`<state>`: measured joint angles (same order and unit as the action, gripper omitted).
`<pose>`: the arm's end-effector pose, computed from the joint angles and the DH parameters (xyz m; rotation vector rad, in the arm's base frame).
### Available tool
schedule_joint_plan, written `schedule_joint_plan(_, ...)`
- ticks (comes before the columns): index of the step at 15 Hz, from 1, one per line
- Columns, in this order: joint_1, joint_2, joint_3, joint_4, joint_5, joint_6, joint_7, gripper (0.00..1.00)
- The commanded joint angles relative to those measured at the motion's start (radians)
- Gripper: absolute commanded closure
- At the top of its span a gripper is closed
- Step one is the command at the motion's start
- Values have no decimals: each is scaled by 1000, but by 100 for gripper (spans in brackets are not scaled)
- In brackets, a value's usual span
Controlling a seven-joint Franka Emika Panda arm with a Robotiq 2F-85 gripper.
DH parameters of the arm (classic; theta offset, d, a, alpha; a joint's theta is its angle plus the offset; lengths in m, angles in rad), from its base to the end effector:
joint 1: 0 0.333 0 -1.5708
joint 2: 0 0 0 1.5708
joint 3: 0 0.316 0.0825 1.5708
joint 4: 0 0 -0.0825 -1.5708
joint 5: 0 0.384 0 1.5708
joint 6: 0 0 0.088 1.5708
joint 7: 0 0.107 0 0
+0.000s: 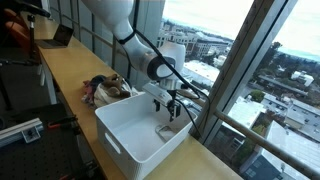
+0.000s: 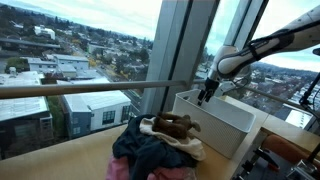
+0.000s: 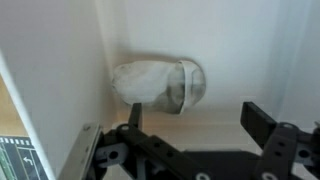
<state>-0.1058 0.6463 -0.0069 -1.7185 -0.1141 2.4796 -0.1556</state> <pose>0.6796 -0.0760 0.2233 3.0372 0.1985 0.1569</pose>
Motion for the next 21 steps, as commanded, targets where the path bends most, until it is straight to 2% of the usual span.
schedule_joint_plan(1, -16, 127, -5, 142, 8, 31, -44, 0)
schedule_joint_plan(9, 15, 326, -37, 331, -32, 33, -20, 0)
schedule_joint_plan(15, 40, 426, -81, 410, -58, -6, 6, 0)
schedule_joint_plan(16, 42, 432, -83, 414, -58, -10, 8, 25)
schedule_joint_plan(17, 46, 435, -84, 411, -60, -8, 11, 26)
schedule_joint_plan(18, 50, 435, -85, 411, -65, -10, 15, 32)
schedule_joint_plan(21, 65, 415, -81, 376, -68, -2, 22, 55)
